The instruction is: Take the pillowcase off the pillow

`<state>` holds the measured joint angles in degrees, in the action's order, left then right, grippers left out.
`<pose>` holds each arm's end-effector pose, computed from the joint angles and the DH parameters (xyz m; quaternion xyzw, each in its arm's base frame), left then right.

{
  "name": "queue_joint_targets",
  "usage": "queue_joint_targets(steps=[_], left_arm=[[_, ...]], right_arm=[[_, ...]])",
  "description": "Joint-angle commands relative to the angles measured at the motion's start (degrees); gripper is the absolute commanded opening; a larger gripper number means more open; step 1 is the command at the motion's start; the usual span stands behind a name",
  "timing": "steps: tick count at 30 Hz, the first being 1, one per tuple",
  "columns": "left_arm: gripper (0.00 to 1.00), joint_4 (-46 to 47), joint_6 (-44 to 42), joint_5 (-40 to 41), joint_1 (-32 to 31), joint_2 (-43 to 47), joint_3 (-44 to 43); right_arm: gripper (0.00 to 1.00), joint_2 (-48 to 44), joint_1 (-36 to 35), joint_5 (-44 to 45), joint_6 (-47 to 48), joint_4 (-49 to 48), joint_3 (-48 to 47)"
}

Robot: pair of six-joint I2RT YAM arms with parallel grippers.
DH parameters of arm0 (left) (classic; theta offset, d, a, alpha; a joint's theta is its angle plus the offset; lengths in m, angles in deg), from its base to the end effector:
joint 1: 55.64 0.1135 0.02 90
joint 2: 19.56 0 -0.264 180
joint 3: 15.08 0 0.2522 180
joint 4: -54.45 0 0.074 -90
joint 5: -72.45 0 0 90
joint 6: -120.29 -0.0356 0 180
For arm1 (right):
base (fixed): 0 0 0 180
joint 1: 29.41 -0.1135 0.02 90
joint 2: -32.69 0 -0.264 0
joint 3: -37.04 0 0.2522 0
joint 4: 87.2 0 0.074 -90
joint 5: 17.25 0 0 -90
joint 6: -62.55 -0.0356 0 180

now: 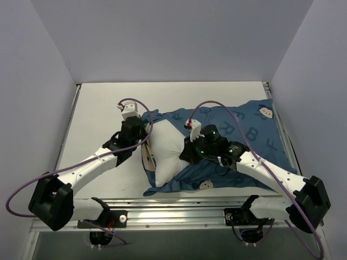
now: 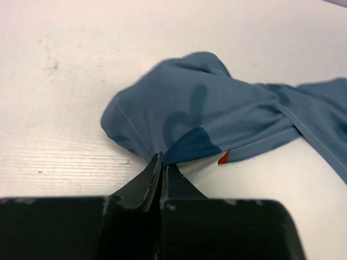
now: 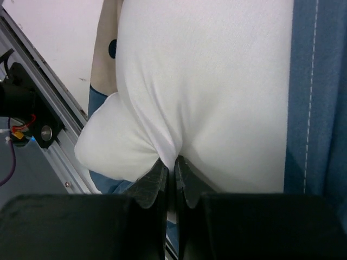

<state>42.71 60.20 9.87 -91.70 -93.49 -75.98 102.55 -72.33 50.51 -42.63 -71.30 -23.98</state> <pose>0.2429 -0.1566 0.2661 -0.0837 0.8240 -0.1176 0.5479 0.1925 0.1974 0.2778 -0.2991 0.7773 0.3989 0.3837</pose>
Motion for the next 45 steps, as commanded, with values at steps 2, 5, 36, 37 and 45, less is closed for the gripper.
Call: queue_joint_targets(steps=[2, 5, 36, 37, 45], left_arm=[[0.02, 4.1, 4.4, 6.1, 7.4, -2.3, -0.9], [0.02, 3.3, 8.2, 6.3, 12.1, -6.2, -0.9], [0.2, 31.9, 22.3, -37.1, 12.6, -7.4, 11.7], [0.2, 30.9, 21.3, -36.7, 12.2, -6.3, 11.0], [0.2, 28.1, 20.2, -35.2, 9.1, -4.2, 9.9]], right_arm=[[0.0, -8.7, -0.2, -0.7, -1.8, 6.1, 1.9], [0.0, -14.5, 0.8, -3.8, -2.6, 6.4, 2.4], [0.86, 1.5, -12.5, 31.5, 1.1, 16.5, -24.4], [0.88, 2.5, -14.0, 33.6, 1.6, 16.5, -25.5], [0.98, 17.0, -17.4, 46.9, 2.9, 15.2, -32.6]])
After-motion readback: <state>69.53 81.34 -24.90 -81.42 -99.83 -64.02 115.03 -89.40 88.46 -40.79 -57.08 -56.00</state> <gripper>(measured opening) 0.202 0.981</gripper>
